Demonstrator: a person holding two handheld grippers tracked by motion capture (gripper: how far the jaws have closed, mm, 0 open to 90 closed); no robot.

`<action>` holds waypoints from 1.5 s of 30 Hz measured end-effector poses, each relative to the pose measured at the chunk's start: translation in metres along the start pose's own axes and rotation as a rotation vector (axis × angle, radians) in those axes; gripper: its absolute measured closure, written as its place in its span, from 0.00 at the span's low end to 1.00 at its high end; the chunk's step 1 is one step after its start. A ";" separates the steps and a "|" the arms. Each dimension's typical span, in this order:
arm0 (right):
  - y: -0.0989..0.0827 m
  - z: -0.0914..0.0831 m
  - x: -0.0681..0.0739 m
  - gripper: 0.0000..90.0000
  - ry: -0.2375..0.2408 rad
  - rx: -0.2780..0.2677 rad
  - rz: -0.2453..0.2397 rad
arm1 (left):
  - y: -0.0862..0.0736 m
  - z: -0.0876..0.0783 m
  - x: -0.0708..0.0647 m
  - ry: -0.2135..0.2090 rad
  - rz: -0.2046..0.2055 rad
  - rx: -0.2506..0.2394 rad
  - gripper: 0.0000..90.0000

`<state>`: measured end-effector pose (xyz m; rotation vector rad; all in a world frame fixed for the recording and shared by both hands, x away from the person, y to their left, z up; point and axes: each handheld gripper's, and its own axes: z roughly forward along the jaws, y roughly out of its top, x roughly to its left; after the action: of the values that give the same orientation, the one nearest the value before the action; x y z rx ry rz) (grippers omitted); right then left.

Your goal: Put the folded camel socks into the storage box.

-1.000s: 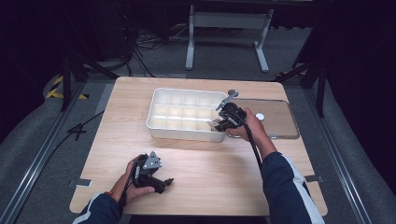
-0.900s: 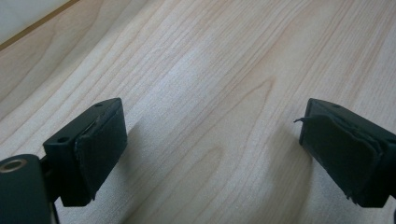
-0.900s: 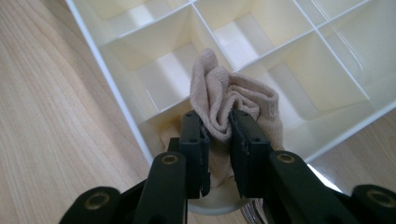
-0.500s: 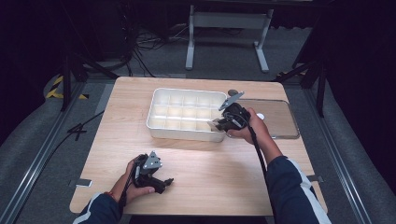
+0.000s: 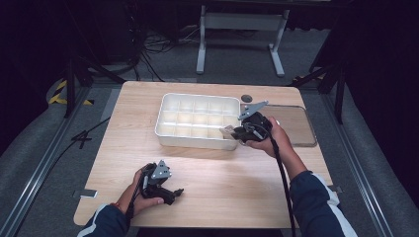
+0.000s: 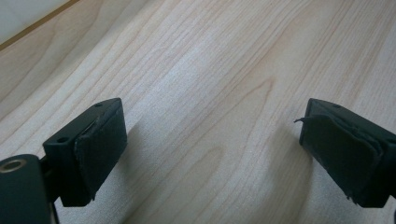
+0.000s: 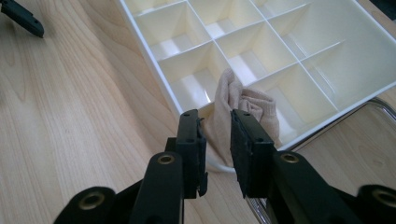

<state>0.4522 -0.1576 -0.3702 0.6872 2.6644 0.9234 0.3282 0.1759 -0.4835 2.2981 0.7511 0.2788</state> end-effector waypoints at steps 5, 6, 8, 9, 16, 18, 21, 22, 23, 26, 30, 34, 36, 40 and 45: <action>-0.005 -0.009 0.007 0.81 -0.002 -0.013 -0.018 | 0.000 0.000 0.000 0.000 -0.001 -0.001 0.08; -0.005 -0.011 0.008 0.81 -0.006 -0.013 -0.023 | 0.000 0.000 0.000 0.001 0.000 0.001 0.08; -0.007 -0.014 0.009 0.81 -0.007 -0.020 -0.030 | 0.000 0.000 0.000 0.000 -0.001 -0.001 0.08; -0.008 -0.016 0.011 0.81 -0.005 -0.020 -0.030 | 0.000 0.000 0.000 0.000 -0.001 0.000 0.08; -0.015 -0.022 0.017 0.78 -0.015 -0.018 -0.054 | 0.000 0.000 0.000 0.001 0.000 0.002 0.08; -0.016 -0.023 0.018 0.77 -0.015 -0.019 -0.060 | 0.000 0.000 0.000 0.001 -0.001 0.001 0.08; -0.019 -0.026 0.021 0.73 -0.017 -0.024 -0.059 | 0.000 0.000 0.000 0.000 0.000 0.000 0.08; -0.021 -0.028 0.021 0.71 -0.016 -0.030 -0.062 | 0.000 0.000 0.000 0.001 0.000 0.001 0.08; -0.022 -0.029 0.022 0.67 -0.017 -0.029 -0.062 | 0.000 0.000 0.000 0.001 0.000 0.002 0.08; -0.027 -0.031 0.024 0.61 -0.029 -0.042 -0.081 | 0.000 0.000 0.000 0.001 0.000 0.001 0.08; -0.035 -0.032 0.024 0.55 -0.054 -0.032 -0.084 | 0.000 0.000 0.000 0.001 0.000 0.001 0.08; -0.043 -0.033 0.023 0.48 -0.091 -0.020 -0.095 | 0.000 0.000 0.000 -0.001 0.003 -0.001 0.08; -0.046 -0.033 0.023 0.47 -0.099 -0.013 -0.099 | 0.000 0.000 0.000 -0.001 0.003 0.000 0.08; -0.056 -0.032 0.023 0.43 -0.115 0.007 -0.093 | 0.000 0.000 0.000 -0.001 0.004 0.000 0.08; -0.072 -0.032 0.021 0.42 -0.121 0.011 -0.065 | 0.000 0.000 0.000 -0.001 0.004 -0.002 0.08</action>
<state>0.3968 -0.2133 -0.3923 0.6336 2.5713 0.8239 0.3288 0.1759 -0.4837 2.2982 0.7459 0.2793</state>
